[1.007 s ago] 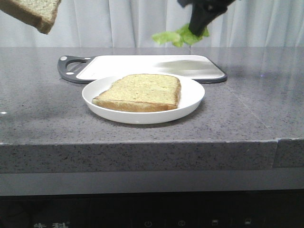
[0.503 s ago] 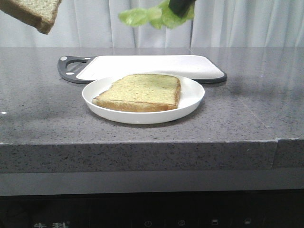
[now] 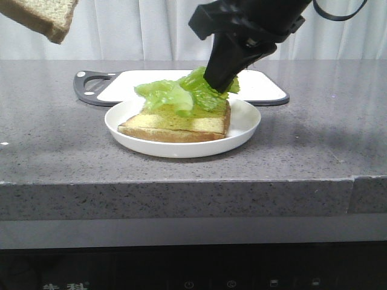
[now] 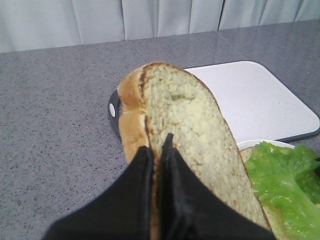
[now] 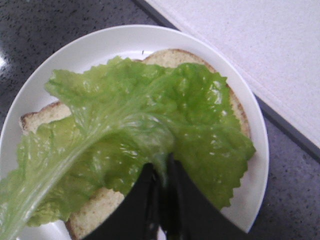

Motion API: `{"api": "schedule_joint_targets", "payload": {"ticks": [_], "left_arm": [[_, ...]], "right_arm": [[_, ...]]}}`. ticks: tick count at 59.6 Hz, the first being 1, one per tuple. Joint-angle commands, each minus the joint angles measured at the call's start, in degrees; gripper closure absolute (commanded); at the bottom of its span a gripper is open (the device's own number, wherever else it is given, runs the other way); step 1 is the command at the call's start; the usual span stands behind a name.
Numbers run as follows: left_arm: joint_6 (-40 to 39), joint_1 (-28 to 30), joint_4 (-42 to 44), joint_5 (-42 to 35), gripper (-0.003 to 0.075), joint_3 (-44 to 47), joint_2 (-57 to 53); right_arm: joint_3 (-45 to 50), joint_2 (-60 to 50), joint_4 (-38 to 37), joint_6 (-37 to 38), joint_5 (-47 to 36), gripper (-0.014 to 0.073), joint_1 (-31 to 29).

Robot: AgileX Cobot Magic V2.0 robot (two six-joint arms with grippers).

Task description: Left arm grabs bread, right arm adds lettuce

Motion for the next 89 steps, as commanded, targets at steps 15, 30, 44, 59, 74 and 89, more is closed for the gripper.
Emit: {"api": "schedule_joint_targets", "payload": {"ticks": [15,30,44,59,74,89], "left_arm": [[-0.62,0.00,1.31,-3.35,0.0741,-1.65,-0.76],[-0.62,0.00,1.31,-3.35,0.0741,-1.65,-0.76],[-0.62,0.00,1.31,-3.35,0.0741,-1.65,-0.76],[-0.62,0.00,1.18,-3.48,0.0741,-1.65,-0.76],[-0.62,0.00,0.96,-3.87,0.0741,-1.65,-0.73],[-0.62,0.00,-0.85,-6.96,0.0741,-1.76,-0.63]], "right_arm": [[-1.40,-1.91,1.30,-0.27,-3.22,0.0279,-0.11],[-1.64,-3.75,1.39,-0.27,-3.41,0.0109,-0.22],[-1.64,-10.14,1.35,-0.27,-2.66,0.0109,-0.92],[-0.30,-17.48,1.35,-0.33,1.66,0.0355,-3.06],[9.42,-27.61,0.46,-0.48,-3.55,0.0620,-3.06],[21.35,-38.81,0.40,-0.48,-15.31,0.0655,-3.06]]}}
